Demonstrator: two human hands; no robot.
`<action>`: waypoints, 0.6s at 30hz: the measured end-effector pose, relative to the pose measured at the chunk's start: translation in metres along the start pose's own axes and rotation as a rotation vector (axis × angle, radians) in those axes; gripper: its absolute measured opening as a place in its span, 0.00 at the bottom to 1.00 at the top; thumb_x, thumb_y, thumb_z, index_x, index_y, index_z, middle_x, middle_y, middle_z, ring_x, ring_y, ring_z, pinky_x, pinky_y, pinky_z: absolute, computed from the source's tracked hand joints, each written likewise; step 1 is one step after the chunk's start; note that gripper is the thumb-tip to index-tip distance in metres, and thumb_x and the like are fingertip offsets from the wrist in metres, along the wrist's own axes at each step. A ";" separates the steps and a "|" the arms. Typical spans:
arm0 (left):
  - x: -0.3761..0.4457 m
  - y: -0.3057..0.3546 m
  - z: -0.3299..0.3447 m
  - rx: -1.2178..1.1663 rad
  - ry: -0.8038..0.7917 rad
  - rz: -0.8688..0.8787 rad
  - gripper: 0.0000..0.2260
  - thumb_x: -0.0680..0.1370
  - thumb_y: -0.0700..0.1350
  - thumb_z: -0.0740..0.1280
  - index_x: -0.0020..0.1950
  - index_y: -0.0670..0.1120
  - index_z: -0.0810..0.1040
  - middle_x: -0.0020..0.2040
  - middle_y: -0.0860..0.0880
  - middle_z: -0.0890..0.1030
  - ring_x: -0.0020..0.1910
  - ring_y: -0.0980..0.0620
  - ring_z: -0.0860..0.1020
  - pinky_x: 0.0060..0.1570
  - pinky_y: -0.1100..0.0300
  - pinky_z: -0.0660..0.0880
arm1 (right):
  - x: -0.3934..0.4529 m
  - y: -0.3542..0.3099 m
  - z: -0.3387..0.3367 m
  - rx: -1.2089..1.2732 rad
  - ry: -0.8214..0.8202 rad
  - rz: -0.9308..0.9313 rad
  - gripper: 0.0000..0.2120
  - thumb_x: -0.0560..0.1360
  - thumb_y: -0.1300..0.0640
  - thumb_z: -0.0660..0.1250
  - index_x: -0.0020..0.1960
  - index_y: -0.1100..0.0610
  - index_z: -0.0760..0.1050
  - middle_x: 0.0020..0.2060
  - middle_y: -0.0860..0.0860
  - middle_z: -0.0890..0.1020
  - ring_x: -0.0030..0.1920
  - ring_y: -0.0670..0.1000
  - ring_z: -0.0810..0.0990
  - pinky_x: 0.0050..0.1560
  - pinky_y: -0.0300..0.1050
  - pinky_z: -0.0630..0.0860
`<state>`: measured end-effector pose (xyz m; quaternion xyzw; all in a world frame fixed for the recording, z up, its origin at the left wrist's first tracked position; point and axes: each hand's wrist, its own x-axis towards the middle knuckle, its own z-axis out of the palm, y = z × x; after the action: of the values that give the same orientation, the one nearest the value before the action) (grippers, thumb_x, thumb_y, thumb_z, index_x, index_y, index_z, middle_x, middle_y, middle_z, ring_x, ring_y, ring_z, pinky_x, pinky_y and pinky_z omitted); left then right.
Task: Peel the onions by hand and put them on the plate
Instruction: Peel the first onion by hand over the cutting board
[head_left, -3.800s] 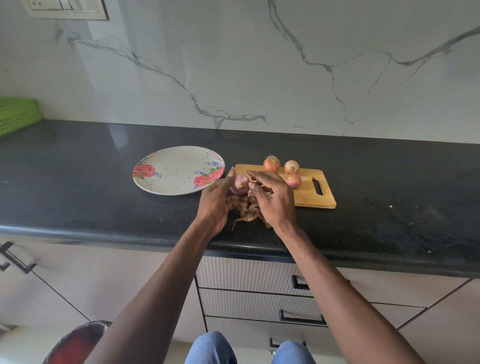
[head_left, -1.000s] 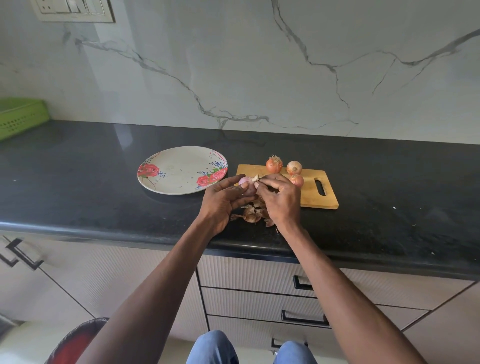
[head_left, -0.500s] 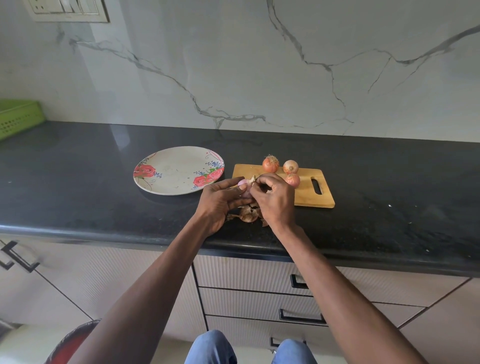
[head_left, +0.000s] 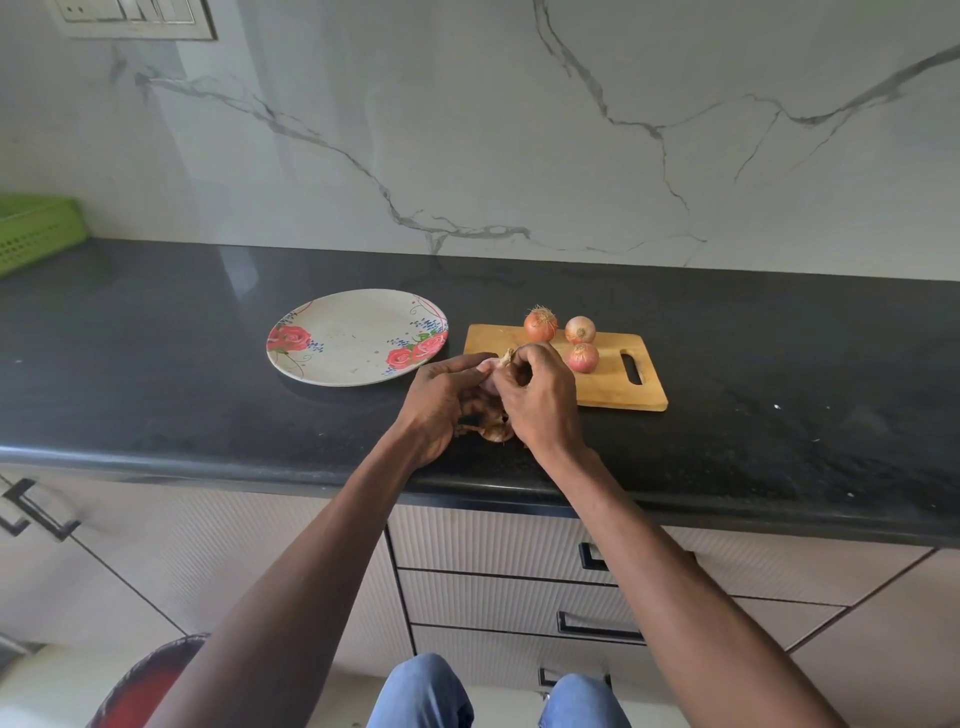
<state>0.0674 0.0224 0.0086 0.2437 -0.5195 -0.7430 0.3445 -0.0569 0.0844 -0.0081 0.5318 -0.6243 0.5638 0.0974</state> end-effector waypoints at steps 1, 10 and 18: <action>0.000 0.000 0.001 0.007 -0.004 0.001 0.11 0.82 0.37 0.65 0.60 0.34 0.81 0.42 0.39 0.83 0.35 0.48 0.82 0.37 0.58 0.81 | 0.000 0.000 -0.001 0.004 0.006 0.017 0.10 0.74 0.60 0.73 0.40 0.59 0.73 0.37 0.49 0.75 0.36 0.44 0.70 0.38 0.27 0.66; -0.001 0.000 0.003 -0.027 -0.008 0.029 0.10 0.83 0.39 0.61 0.59 0.36 0.79 0.47 0.38 0.83 0.40 0.45 0.82 0.38 0.57 0.81 | 0.002 -0.003 -0.006 0.131 -0.005 0.118 0.06 0.73 0.59 0.72 0.42 0.62 0.77 0.38 0.53 0.80 0.39 0.49 0.78 0.40 0.37 0.76; -0.001 0.001 0.003 -0.055 -0.020 0.056 0.11 0.82 0.40 0.65 0.61 0.36 0.78 0.48 0.41 0.84 0.42 0.48 0.83 0.42 0.58 0.82 | 0.003 -0.003 -0.006 0.160 -0.008 0.158 0.07 0.75 0.59 0.70 0.41 0.61 0.77 0.37 0.53 0.80 0.38 0.50 0.79 0.39 0.48 0.79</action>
<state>0.0663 0.0251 0.0104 0.2120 -0.5090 -0.7495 0.3663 -0.0583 0.0882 -0.0021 0.4895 -0.6177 0.6155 0.0075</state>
